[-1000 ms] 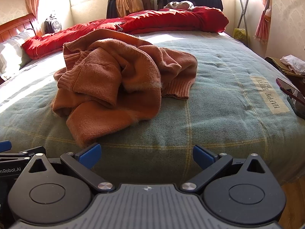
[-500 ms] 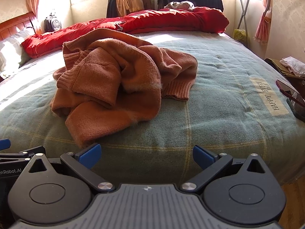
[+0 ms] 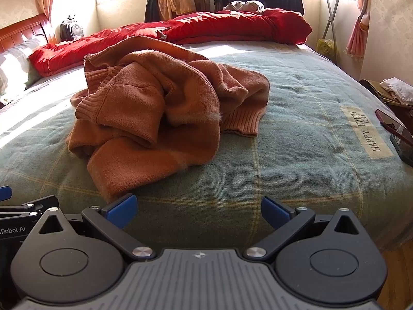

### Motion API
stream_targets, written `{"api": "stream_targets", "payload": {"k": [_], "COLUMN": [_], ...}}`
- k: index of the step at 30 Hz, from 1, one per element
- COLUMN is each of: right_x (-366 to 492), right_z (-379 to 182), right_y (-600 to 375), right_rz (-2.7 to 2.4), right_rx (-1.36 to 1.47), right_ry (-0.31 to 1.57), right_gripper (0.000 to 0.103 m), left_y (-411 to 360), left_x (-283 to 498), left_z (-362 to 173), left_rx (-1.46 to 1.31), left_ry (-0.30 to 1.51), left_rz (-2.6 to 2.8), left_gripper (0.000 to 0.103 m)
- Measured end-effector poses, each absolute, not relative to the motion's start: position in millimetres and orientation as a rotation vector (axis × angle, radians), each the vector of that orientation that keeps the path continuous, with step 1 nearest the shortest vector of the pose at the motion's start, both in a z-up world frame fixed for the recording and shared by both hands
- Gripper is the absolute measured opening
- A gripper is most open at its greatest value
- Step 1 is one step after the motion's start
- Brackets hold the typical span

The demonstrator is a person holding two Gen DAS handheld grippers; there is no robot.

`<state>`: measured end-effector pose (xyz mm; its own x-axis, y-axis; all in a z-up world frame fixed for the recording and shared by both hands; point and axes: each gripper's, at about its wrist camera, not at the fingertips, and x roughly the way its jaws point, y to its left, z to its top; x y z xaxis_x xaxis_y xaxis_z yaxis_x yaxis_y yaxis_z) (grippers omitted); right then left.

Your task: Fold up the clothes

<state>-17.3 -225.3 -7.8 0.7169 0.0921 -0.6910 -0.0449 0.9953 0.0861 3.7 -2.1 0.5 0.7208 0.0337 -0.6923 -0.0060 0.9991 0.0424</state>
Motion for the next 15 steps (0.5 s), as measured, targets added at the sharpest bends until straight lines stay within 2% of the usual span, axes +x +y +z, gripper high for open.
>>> {"api": "stream_targets", "payload": {"k": [15], "right_x": [-16.2], "right_z": [-9.8], "right_y": [-229.3], "right_rz": [0.067], "right_rx": [0.073], "right_ry": [0.773], "right_gripper": [0.103], "left_y": [-3.2], "left_x": [4.0], "left_z": [1.3], "left_rx": [0.036], "left_ry": [0.758], "left_rz": [0.026], "left_gripper": [0.103]}}
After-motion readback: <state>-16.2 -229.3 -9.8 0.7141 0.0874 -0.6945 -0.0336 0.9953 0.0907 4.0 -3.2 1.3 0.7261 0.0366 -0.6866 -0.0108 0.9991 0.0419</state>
